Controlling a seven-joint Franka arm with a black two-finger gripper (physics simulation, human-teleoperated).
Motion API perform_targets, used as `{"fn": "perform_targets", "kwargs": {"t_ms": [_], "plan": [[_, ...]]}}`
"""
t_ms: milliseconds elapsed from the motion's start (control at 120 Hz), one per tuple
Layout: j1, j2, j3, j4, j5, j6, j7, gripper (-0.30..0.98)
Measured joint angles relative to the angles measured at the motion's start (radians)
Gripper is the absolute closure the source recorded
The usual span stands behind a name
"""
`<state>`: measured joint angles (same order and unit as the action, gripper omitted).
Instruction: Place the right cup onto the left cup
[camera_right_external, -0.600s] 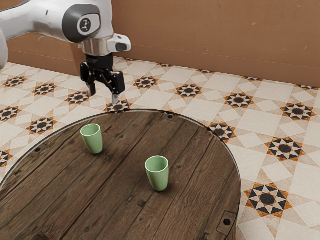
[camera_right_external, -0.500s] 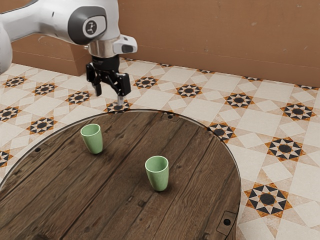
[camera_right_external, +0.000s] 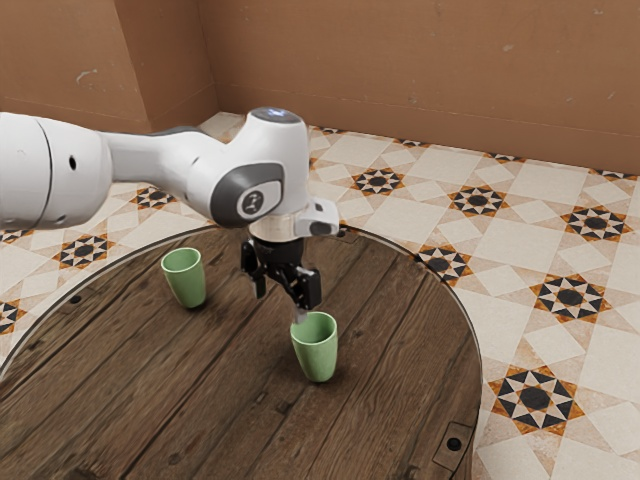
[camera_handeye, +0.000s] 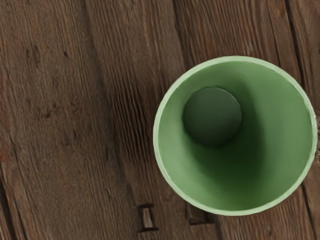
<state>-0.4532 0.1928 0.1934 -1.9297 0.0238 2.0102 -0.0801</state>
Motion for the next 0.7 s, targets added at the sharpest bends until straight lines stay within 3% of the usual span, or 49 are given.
{"fn": "perform_targets", "kwargs": {"t_ms": [617, 700], "plan": [[0.046, 0.099, -0.022, -0.029, -0.014, 0.146, -0.061, 0.0], [0.045, 0.114, -0.023, -0.031, -0.014, 0.161, -0.065, 0.11]]}}
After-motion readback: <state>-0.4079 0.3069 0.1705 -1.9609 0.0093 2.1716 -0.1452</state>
